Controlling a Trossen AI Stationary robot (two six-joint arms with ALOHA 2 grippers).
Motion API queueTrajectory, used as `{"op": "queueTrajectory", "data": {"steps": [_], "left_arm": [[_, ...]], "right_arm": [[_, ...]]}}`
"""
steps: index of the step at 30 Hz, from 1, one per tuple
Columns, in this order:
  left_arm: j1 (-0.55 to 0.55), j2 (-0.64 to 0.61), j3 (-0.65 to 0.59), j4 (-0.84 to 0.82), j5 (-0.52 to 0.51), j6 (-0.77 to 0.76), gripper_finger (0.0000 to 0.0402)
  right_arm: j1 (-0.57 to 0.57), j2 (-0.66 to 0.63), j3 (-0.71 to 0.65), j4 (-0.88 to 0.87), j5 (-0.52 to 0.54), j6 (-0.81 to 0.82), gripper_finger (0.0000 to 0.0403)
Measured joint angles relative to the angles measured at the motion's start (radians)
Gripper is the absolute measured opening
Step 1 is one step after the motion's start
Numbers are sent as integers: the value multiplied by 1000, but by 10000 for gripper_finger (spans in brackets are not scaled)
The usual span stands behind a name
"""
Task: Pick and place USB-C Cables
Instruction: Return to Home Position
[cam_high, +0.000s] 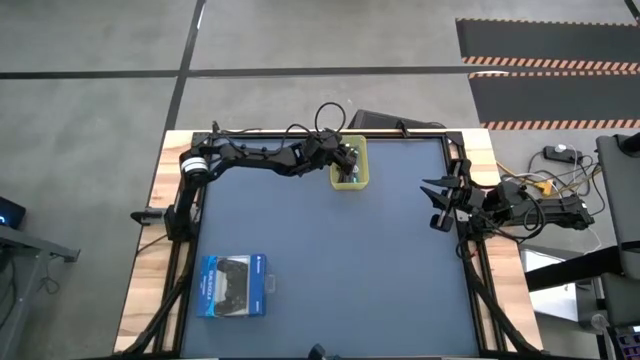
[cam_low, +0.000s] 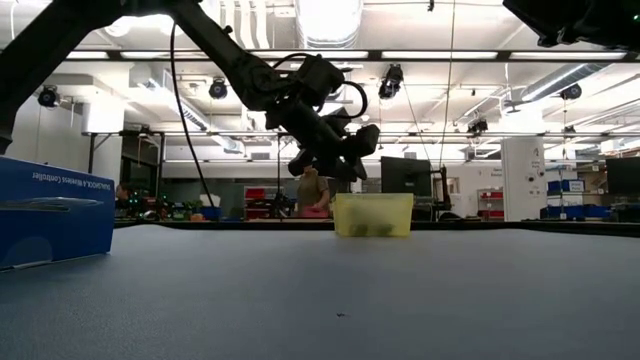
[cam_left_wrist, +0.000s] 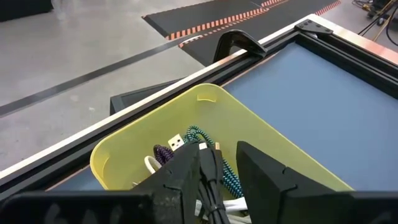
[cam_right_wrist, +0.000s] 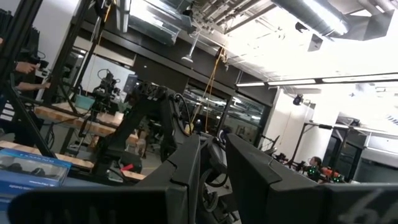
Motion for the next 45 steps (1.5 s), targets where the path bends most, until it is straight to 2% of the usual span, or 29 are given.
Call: {"op": "queueTrajectory", "data": {"steps": [3,8,12,17,23,30,36,40,45], "left_arm": [[-5,-19,-1,-3,14,7,91],[-40,-119,-2,-4,140,95,91],[-100,-223,-30,-32,203,224,91],[-216,-393,-120,-96,211,399,91],[-356,-607,-322,-142,211,455,91],[-464,-917,-644,-135,210,446,87],[-459,-1275,-918,-132,206,392,45],[-444,-1522,-1059,-132,205,365,8],[-417,-1767,-1174,-149,192,364,1]], "right_arm": [[0,0,0,-7,0,2,68],[0,0,0,-24,0,14,68],[0,2,0,-26,-2,37,68],[0,2,0,-38,-4,59,68],[0,0,0,-64,-6,62,68],[0,0,-1,-77,-7,62,68],[0,0,-1,-79,-6,75,68],[0,0,-1,-80,-3,78,68],[0,0,-1,-80,-3,78,68]]}}
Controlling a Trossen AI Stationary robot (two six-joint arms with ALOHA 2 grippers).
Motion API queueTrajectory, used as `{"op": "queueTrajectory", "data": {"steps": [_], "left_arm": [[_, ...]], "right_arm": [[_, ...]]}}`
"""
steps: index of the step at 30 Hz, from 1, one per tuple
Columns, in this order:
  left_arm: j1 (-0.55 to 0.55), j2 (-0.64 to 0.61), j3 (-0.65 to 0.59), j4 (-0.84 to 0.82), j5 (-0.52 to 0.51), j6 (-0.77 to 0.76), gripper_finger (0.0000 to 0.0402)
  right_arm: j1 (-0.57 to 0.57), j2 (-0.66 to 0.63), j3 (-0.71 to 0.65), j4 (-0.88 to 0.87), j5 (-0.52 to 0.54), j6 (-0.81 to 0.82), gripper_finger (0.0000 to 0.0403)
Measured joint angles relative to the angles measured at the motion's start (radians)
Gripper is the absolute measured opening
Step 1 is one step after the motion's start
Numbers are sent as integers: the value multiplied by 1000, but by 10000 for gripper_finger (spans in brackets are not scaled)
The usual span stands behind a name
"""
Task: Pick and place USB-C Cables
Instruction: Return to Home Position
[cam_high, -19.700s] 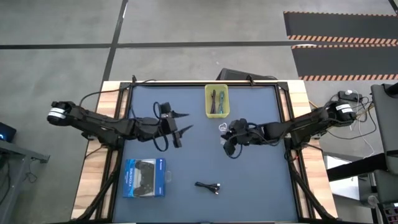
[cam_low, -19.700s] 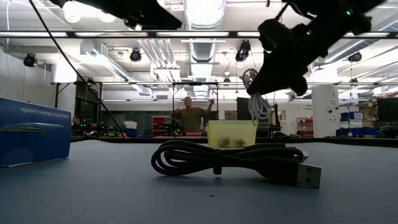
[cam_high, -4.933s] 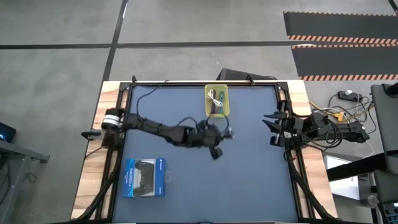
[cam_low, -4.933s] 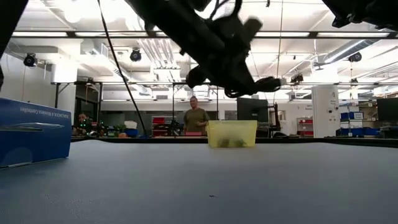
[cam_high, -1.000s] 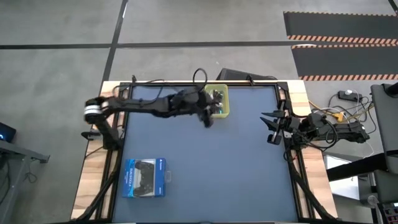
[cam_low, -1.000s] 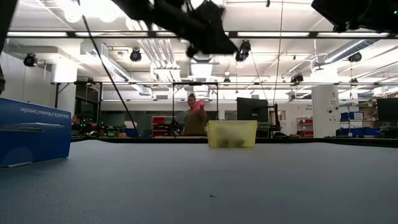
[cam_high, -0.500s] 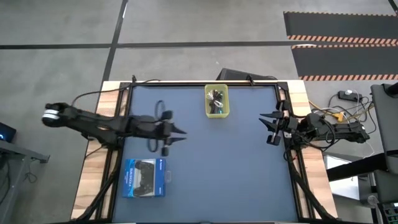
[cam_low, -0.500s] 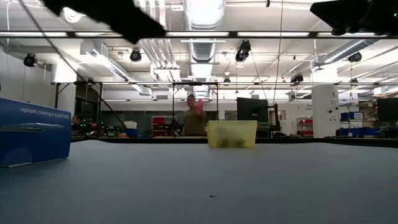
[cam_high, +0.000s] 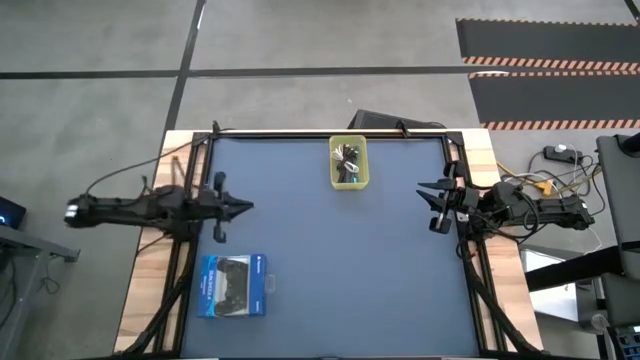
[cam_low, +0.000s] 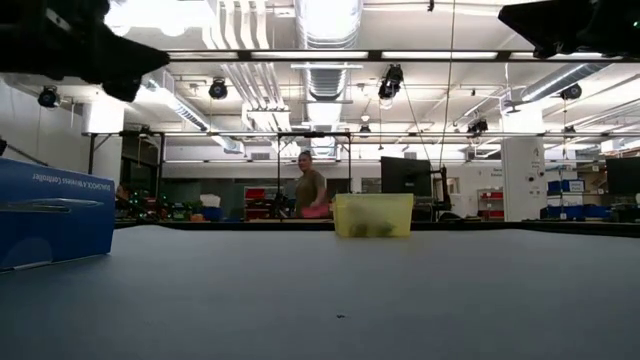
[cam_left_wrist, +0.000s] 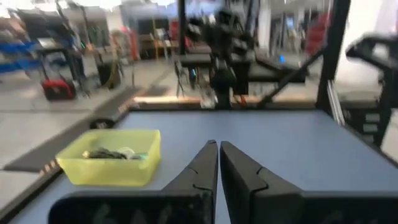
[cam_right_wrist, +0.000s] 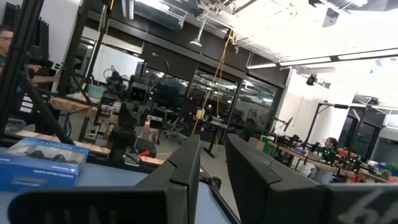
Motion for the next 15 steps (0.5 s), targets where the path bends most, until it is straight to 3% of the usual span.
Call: {"op": "queueTrajectory", "data": {"steps": [6,15], "left_arm": [[19,-275,-21,-246,-25,-46,0],[22,-213,-24,-289,-36,-59,0]], "right_arm": [[0,0,0,1,0,-6,68],[0,-16,-39,30,-3,-62,68]]}}
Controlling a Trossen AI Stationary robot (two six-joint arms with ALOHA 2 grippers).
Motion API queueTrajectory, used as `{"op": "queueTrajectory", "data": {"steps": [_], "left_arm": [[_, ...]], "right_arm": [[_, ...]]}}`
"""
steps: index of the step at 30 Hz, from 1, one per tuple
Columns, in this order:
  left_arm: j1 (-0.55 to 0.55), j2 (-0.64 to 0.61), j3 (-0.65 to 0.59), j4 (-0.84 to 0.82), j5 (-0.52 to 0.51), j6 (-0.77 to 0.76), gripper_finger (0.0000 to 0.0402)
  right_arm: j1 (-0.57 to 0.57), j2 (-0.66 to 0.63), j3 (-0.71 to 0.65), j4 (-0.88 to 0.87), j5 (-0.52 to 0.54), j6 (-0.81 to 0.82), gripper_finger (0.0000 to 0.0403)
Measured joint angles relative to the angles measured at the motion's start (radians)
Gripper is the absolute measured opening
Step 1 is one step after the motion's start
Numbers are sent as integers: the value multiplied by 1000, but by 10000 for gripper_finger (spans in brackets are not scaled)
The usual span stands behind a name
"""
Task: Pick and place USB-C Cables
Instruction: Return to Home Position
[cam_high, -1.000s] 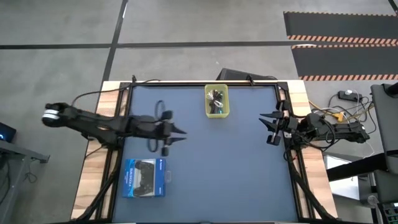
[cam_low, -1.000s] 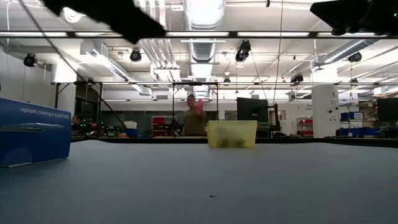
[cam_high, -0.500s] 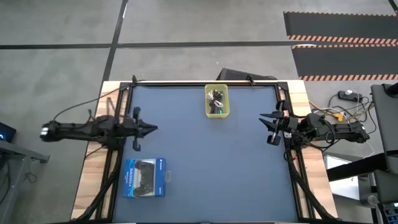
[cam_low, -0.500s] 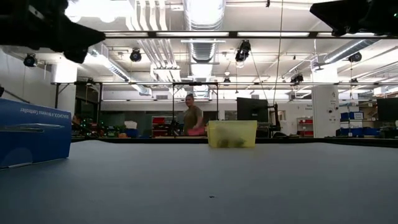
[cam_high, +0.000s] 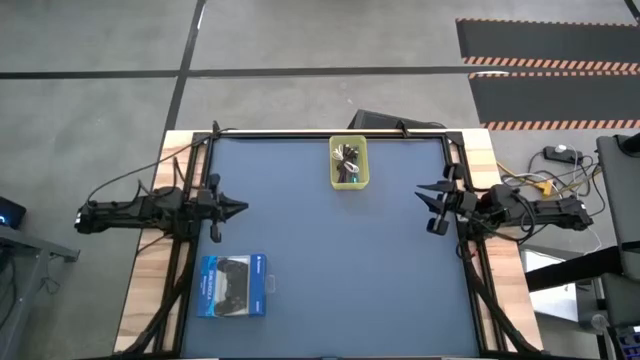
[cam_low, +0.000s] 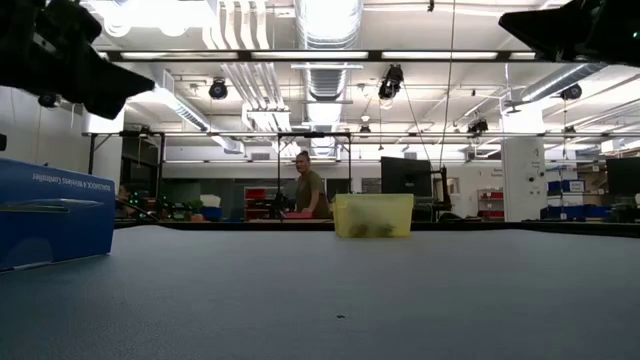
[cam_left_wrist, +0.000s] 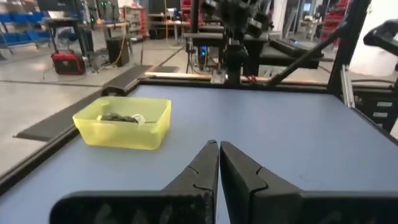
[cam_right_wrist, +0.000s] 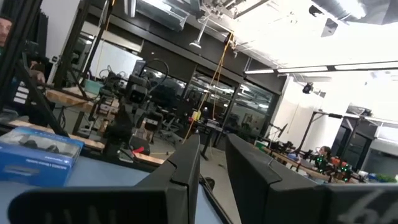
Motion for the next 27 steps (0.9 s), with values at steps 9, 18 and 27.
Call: {"op": "queueTrajectory", "data": {"steps": [9,18,27], "left_arm": [[0,-46,-106,100,17,5,0],[0,-12,-167,285,73,34,0],[0,-11,-168,288,67,35,0]], "right_arm": [[0,-78,-90,94,3,-22,68],[0,-118,-91,80,3,-25,68],[0,-114,-91,72,6,-64,68]]}}
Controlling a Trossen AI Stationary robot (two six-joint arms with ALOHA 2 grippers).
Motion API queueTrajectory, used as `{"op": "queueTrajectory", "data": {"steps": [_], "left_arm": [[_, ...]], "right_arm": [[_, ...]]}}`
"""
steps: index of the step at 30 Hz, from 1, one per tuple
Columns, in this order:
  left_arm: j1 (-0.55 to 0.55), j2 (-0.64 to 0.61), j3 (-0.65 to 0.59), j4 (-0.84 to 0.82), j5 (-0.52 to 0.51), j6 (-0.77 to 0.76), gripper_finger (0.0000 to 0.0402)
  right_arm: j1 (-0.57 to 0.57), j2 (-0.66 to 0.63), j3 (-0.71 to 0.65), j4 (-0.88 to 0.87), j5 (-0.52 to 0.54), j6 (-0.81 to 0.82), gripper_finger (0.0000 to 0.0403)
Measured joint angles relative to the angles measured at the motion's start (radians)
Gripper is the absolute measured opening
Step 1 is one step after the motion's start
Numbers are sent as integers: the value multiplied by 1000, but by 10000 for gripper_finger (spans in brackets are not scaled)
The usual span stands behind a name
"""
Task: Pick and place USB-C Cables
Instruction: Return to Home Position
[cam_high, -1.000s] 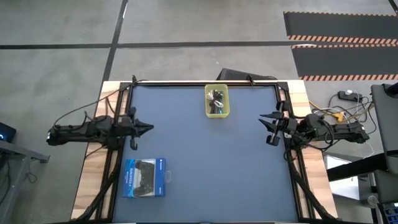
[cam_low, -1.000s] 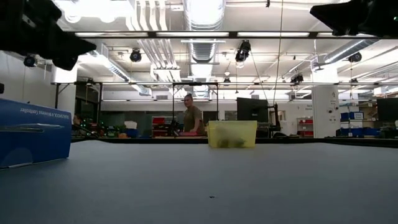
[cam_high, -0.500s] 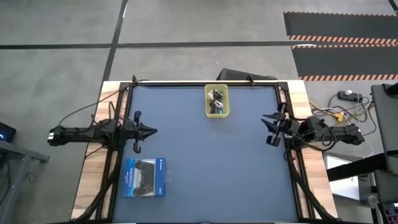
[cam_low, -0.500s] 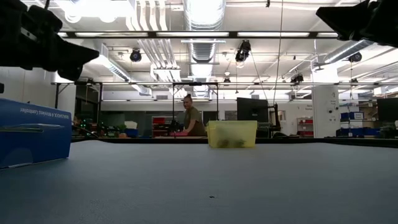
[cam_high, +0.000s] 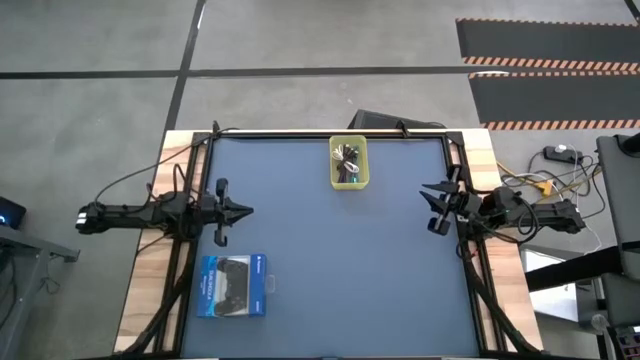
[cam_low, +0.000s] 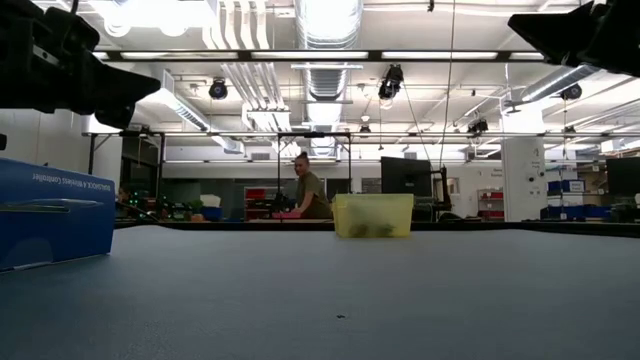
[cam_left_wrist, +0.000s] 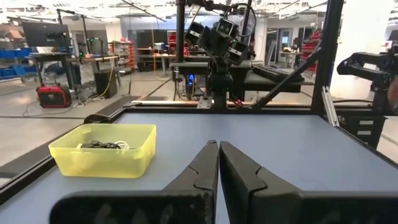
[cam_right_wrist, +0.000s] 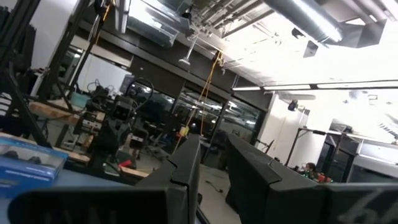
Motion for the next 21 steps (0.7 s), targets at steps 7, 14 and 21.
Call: {"op": "queueTrajectory", "data": {"steps": [7,14,21], "left_arm": [[0,0,-1,0,-1,0,0],[0,0,-2,0,-3,0,0],[0,0,-2,1,-3,1,0]], "right_arm": [[0,0,0,0,-1,60,68],[0,0,0,0,-2,66,68],[0,0,0,0,-2,66,68]]}}
